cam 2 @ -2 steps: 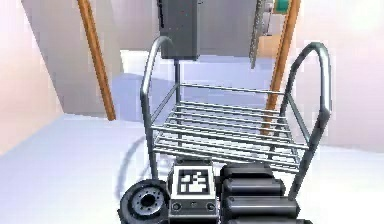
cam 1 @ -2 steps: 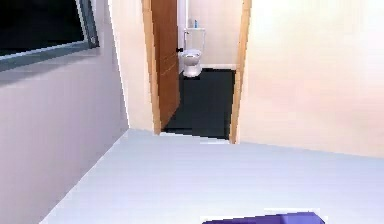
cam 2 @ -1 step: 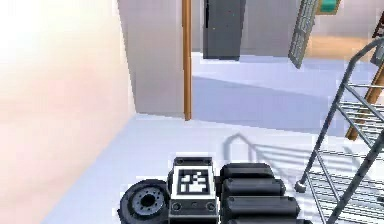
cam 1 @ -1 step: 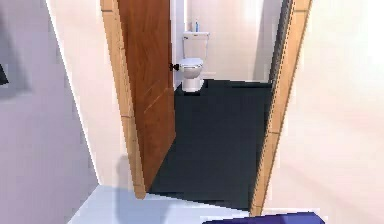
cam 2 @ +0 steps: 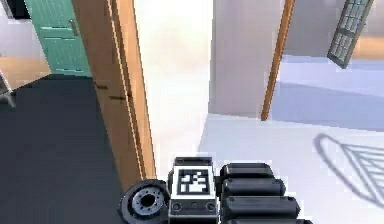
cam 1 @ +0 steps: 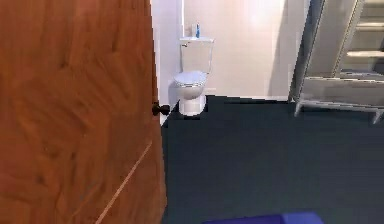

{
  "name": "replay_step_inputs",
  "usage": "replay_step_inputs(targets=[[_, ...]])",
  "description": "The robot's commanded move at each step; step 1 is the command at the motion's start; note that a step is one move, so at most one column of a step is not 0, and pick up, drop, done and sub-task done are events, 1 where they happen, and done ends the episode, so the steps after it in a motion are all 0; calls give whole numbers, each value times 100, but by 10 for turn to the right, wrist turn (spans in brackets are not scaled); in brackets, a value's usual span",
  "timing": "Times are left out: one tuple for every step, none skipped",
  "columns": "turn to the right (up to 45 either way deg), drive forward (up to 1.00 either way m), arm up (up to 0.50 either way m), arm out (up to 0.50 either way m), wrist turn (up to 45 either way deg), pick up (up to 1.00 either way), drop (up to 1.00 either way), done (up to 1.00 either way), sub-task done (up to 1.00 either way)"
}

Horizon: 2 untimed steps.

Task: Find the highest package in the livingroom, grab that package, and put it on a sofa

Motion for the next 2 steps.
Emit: replay_step_inputs(targets=[[0, 35, 0, 0, 0, 0, 0, 0, 0], [450, 0, 0, 0, 0, 0, 0, 0, 0]])
